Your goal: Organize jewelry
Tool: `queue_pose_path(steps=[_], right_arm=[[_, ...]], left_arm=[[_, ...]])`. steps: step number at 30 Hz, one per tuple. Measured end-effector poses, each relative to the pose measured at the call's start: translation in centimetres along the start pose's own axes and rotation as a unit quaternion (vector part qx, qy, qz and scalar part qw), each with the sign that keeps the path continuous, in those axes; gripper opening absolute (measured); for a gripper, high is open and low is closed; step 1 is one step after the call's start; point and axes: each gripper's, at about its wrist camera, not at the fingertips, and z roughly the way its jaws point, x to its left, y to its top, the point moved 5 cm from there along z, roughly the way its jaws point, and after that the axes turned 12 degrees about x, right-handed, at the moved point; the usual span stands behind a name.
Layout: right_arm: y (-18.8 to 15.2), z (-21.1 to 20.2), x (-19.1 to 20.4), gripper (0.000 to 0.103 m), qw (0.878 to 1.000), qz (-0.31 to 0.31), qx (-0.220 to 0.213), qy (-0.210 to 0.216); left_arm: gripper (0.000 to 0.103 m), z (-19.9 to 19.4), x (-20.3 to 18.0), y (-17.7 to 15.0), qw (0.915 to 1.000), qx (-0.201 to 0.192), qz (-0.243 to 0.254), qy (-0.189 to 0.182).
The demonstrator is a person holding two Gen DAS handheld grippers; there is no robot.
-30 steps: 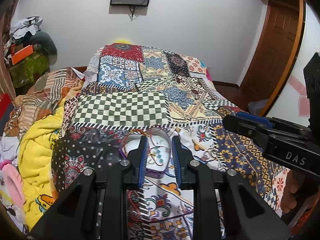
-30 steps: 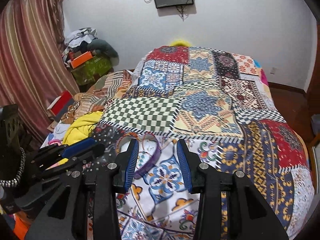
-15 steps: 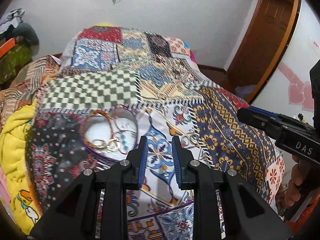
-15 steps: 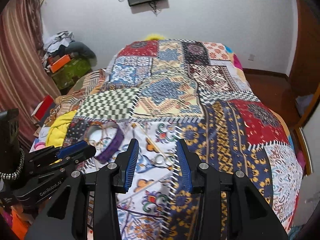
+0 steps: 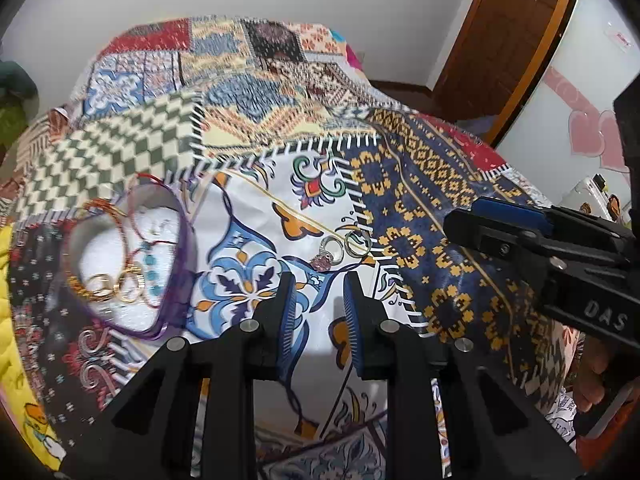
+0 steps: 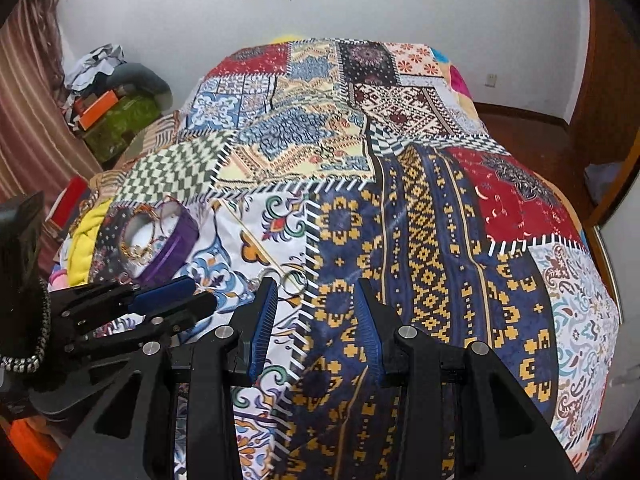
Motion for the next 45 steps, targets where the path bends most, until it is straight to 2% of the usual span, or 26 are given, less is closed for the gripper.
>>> queue_pose_path(steps=[4,11,16,20,22,34,45], right_arm=[[0.0,0.7,-0.4,0.036,1.000,0.000,0.007,0.001],[0.1,1.9,-0.9,0.036,1.000,-0.002,0.022,0.007],[0.2,2.4,-0.9,0.036,1.000,-0.001,0.027,0.012],[0.1,2.7,-0.9,0.036,0.999,0.000,0.030,0.016],[0.1,2.9,-0.9,0.036,0.999,0.000,0.032,0.016],[0.3,4.0,0.2,0.036,0.999,-0.015,0.045,0.014],[0.6,6.7,1.7,0.036,0.996,-0.042,0.076,0.008]], left_arm=[[0.023,1.6,0.0,0.6,0.9999,0.016,-0.001,-0.005],[0.023,3.6,-0.5,1.1,0.9994,0.029,0.014,0.014],[0.023,4.2,0.0,1.6,0.9996,0.026,0.003,0.002],[0.016,4.6,0.0,2.0,0.9997,0.021,0.008,0.002],[0.015,4.8,-0.1,2.2,0.9998,0.017,0.010,0.003],[0.015,2.4,1.7,1.6,0.9997,-0.013,-0.021,0.007],[0.015,0.2,2.4,2.0,0.9987,-0.042,-0.020,0.022]])
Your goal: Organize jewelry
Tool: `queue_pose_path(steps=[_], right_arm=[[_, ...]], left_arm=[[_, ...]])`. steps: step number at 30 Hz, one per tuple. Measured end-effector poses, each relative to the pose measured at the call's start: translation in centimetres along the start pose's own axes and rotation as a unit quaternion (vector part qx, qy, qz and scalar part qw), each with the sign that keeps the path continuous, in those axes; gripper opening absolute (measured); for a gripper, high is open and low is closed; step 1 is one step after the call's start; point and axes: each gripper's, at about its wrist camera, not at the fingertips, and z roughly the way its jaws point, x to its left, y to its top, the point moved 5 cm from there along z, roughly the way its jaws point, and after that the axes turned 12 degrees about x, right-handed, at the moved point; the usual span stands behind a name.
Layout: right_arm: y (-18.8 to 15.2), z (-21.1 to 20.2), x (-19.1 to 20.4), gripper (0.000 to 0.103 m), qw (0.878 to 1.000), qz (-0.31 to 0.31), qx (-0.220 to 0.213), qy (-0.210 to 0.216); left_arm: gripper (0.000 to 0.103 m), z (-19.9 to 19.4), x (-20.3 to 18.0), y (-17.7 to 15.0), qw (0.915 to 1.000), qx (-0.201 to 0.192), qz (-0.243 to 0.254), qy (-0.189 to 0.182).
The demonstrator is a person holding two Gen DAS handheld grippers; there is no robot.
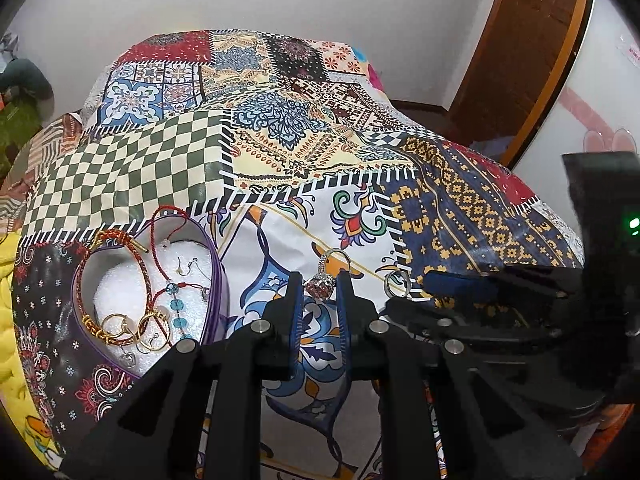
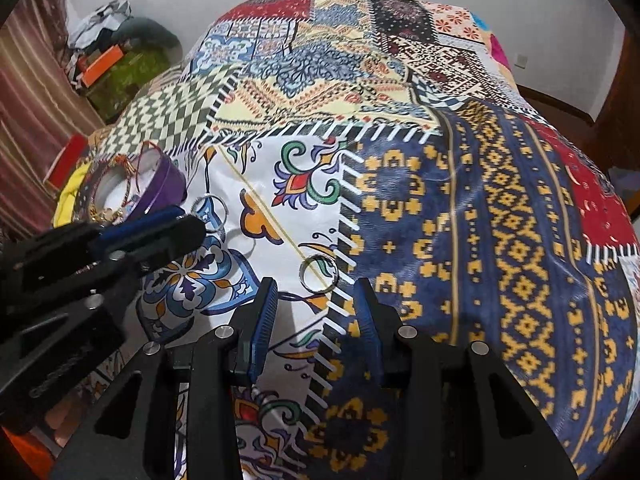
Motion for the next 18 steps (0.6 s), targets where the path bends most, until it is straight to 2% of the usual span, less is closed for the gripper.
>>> queue_pose_path(steps=[3,8,18], right_arm=[[0.0,0.4,0.2,0.036,1.000,-0.007,0.000,-0.010],[0.3,0.7,0.3,0.019,1.000,-0.008,-0.005,-0.023],[0.4,-0.7,0.8,0.019,1.000,-0.008,-0.025,-0.015]], left_arm=[[0.015,-0.1,0.0,-0.1,1.0000,-0.001,0.001,0.000],[0.015,-0.7,0.2,0.1,1.0000,-0.006,-0.001,0.000],[0.015,-2.2,0.0,0.1,0.9998,-0.017,0.002,0.008]])
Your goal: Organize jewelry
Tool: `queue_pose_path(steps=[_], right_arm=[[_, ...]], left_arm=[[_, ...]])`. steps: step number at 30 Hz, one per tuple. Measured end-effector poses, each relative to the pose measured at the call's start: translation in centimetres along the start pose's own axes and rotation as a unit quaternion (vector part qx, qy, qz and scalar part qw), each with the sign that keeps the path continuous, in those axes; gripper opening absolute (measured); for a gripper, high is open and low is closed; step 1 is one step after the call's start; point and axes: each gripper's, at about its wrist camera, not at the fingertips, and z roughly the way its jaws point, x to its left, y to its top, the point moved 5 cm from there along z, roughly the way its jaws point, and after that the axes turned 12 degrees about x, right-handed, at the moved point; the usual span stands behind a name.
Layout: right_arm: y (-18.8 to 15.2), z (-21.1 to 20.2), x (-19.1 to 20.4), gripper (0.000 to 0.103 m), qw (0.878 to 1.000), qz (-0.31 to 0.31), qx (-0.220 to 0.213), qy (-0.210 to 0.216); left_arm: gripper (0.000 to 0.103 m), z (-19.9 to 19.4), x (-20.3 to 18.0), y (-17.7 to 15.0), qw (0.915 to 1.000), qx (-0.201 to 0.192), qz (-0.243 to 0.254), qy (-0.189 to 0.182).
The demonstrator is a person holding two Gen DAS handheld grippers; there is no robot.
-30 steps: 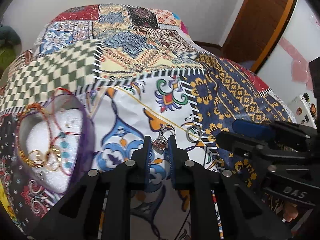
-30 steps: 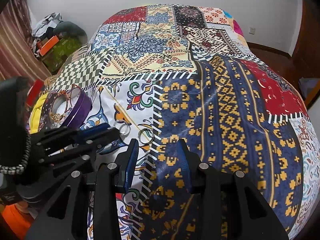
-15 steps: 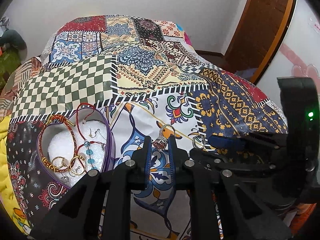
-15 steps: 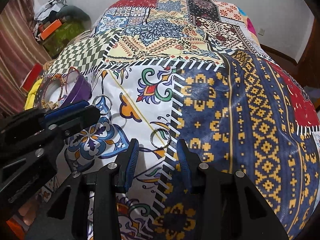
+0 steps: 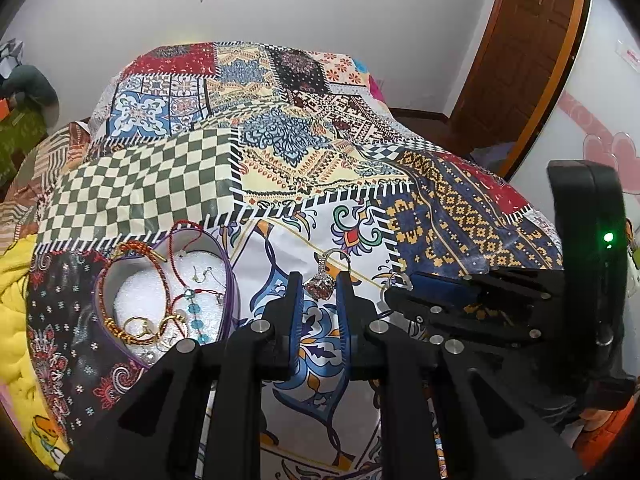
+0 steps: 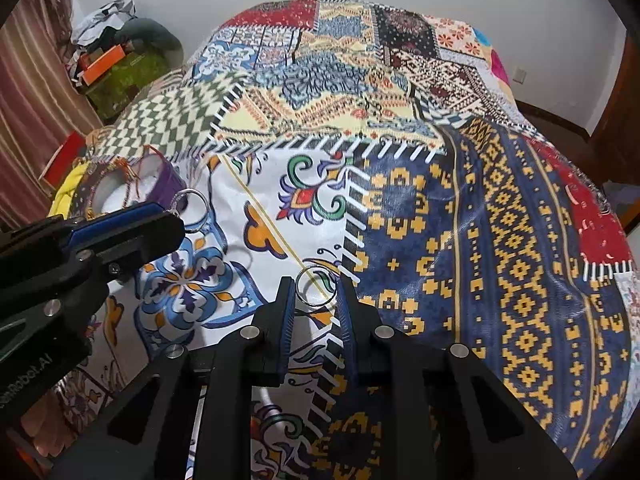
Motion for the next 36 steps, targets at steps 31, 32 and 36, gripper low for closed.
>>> queue_pose_path(steps=[31,32,36], right_arm=[[3.0,-9.4,9.4,0.019,0.989,-0.069,-0.128,0.039],[3.2,-9.2,9.8,0.019,0.988,-0.071,-0.128,0.042],[3.6,-8.4,10.8,0.019,0.988,-0.077,-0.121,0.052]], left_arm=[[0.015,-11.4,7.5,-1.4,0.9917,-0.100,-0.073,0.036],[0.015,-11.4,7.9,-1.6,0.9913,-0.100,-0.076,0.038],[0.015,-11.0,9.2,-1.9,0.9908,-0.096,-0.085,0.043]])
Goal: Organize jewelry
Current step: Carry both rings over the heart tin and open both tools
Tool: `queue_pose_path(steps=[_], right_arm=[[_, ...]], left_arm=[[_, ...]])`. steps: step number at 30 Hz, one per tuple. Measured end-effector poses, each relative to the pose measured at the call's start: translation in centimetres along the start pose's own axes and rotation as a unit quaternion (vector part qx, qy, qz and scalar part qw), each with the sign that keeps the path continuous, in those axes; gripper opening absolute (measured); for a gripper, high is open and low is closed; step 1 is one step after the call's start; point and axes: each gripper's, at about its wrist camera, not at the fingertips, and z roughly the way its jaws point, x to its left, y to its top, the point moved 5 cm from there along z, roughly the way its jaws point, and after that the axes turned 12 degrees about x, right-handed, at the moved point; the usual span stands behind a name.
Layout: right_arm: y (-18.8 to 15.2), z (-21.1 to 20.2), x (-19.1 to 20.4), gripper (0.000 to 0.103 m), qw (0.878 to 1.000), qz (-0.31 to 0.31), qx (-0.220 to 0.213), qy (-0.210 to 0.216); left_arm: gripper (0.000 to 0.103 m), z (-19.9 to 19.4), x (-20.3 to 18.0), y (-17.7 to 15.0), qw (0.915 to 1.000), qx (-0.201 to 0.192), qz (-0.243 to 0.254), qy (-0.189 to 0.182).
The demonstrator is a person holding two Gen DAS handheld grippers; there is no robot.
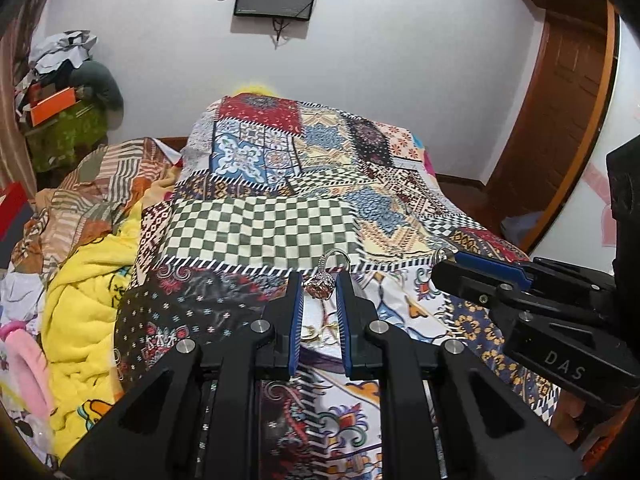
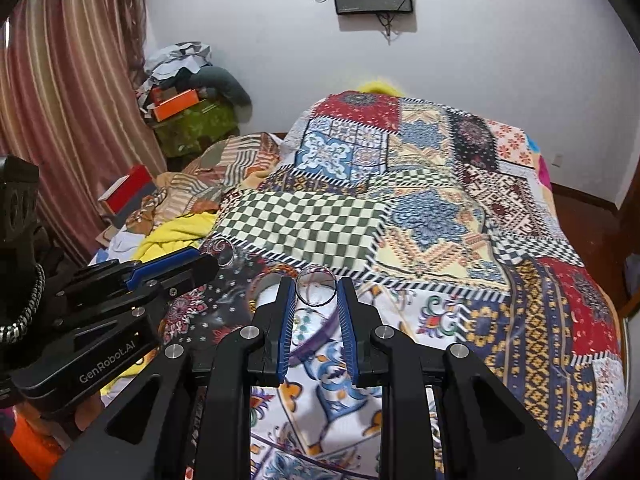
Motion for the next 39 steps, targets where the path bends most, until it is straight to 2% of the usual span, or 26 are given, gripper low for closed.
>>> queue_pose_path(steps=[9,22,39], right_arm=[[0.4,2.3,1.2,0.019,1.000,-0.015,0.019,0.008],[0.6,6.0,1.2,0.019,0.998,-0.014,0.054,0.018],[0.2,7.8,0.5,0.020,0.996,-0.008,0.085,0.034]], left_arm=[[0.015,2.4,1.6,-0.4,0.9997,0.017,-0.014,-0.005],[0.015,6.8,2.0,-1.1,0.9980,0.061,-0.016,-0.013],[0.015,7.6,3.6,-0.7,0.9965,0.073,-0.041,-0.002]])
